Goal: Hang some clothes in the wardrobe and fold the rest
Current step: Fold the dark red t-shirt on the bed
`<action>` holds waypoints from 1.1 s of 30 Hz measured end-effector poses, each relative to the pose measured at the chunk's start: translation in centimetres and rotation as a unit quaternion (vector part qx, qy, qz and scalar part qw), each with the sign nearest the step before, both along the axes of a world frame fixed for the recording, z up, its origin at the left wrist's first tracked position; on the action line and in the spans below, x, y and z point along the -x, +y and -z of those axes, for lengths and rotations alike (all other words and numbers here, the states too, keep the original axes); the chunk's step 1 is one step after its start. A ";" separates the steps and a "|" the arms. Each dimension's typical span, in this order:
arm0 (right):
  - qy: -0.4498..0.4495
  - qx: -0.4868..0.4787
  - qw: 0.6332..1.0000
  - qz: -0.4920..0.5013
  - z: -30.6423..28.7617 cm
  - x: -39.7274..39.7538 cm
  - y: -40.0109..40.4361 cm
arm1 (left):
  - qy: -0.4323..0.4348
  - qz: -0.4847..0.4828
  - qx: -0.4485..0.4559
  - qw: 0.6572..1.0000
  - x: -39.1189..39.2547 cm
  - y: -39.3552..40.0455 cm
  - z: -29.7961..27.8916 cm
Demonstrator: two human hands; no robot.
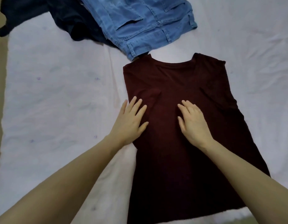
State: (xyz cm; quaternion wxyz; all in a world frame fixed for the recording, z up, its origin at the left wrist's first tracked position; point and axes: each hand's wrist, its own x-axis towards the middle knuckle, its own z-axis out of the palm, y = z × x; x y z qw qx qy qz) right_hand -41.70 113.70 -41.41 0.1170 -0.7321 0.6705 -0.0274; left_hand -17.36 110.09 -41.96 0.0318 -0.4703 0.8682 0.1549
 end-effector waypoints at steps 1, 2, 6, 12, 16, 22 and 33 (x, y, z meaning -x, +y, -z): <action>-0.004 -0.003 1.000 0.000 -0.9 0.7 2.7 | 0.040 0.020 0.034 0.998 0.0 1.6 -0.5; -0.006 -0.012 1.000 -0.010 -1.4 1.3 4.6 | 0.077 0.040 0.060 0.994 -0.2 2.5 -0.7; 0.019 -0.058 0.997 -0.043 -3.7 4.0 13.1 | 0.103 0.134 0.040 0.985 -0.1 10.1 -3.2; 0.096 -0.106 0.980 -0.138 -2.5 8.7 21.7 | -0.044 0.178 -0.049 0.982 2.7 21.9 -2.6; 0.165 -0.152 0.960 -0.169 -0.9 12.6 26.1 | -0.176 0.079 -0.041 0.980 6.2 27.6 -1.7; 0.186 -0.134 0.972 -0.056 -0.2 14.7 28.0 | -0.230 -0.081 -0.032 0.969 8.7 31.8 -1.0; -0.036 -0.044 0.984 0.170 1.9 14.8 29.6 | 0.044 -0.341 -0.065 0.937 10.4 33.2 -0.3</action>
